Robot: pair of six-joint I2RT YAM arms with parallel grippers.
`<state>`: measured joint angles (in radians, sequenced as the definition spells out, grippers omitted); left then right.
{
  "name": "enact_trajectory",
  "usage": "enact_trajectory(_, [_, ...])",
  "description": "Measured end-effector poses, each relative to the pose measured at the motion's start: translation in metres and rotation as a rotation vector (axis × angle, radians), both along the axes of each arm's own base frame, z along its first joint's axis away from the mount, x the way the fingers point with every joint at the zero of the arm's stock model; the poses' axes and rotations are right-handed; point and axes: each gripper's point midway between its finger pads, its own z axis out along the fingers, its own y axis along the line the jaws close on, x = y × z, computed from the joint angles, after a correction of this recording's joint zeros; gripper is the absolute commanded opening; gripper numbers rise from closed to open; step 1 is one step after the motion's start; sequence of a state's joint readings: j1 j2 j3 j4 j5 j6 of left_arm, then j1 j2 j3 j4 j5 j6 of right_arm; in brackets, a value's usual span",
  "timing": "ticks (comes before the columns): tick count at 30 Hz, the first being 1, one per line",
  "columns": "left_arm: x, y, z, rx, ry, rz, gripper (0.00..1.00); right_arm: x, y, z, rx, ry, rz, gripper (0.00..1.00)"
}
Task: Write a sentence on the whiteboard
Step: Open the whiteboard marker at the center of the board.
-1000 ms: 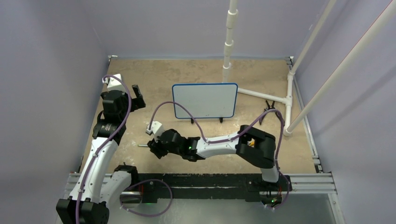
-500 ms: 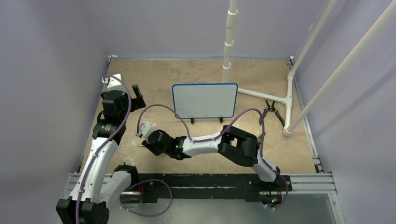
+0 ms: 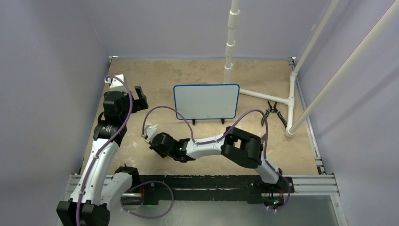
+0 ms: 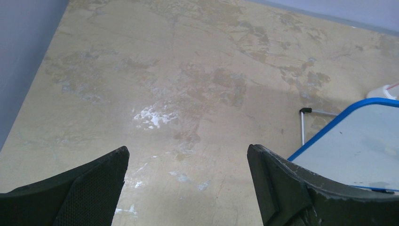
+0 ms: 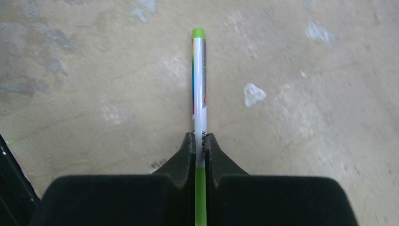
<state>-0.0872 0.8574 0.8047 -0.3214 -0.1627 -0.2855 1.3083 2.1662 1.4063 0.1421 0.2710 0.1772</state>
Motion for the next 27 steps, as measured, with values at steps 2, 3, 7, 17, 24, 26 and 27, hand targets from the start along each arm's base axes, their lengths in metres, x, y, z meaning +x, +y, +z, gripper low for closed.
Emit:
enact_trajectory(2, [0.001,-0.006,0.002,-0.006,-0.009,-0.036,0.94,0.000,-0.015,0.002,-0.005,0.004,-0.040,0.00])
enact_trajectory(3, [0.001,-0.011,0.005,-0.013,-0.020,-0.062,0.94,0.000,-0.025,0.005,-0.005,0.007,-0.070,0.00])
enact_trajectory(7, [-0.002,-0.034,0.021,-0.056,-0.088,-0.191,0.93,0.006,-0.057,0.038,0.065,0.024,-0.194,0.00])
enact_trajectory(17, [-0.042,-0.101,0.048,-0.241,-0.187,-0.553,0.89,0.043,-0.109,0.168,0.477,0.061,-0.405,0.00])
enact_trajectory(24, [-0.089,-0.129,0.044,-0.418,-0.181,-0.693,0.90,0.043,-0.122,0.229,0.679,0.085,-0.450,0.00])
enact_trajectory(26, [-0.100,-0.135,0.053,-0.460,-0.203,-0.731,0.90,0.042,-0.129,0.239,0.718,0.089,-0.468,0.00])
enact_trajectory(27, [-0.104,-0.140,0.059,-0.482,-0.215,-0.757,0.91,0.042,-0.133,0.245,0.740,0.090,-0.474,0.00])
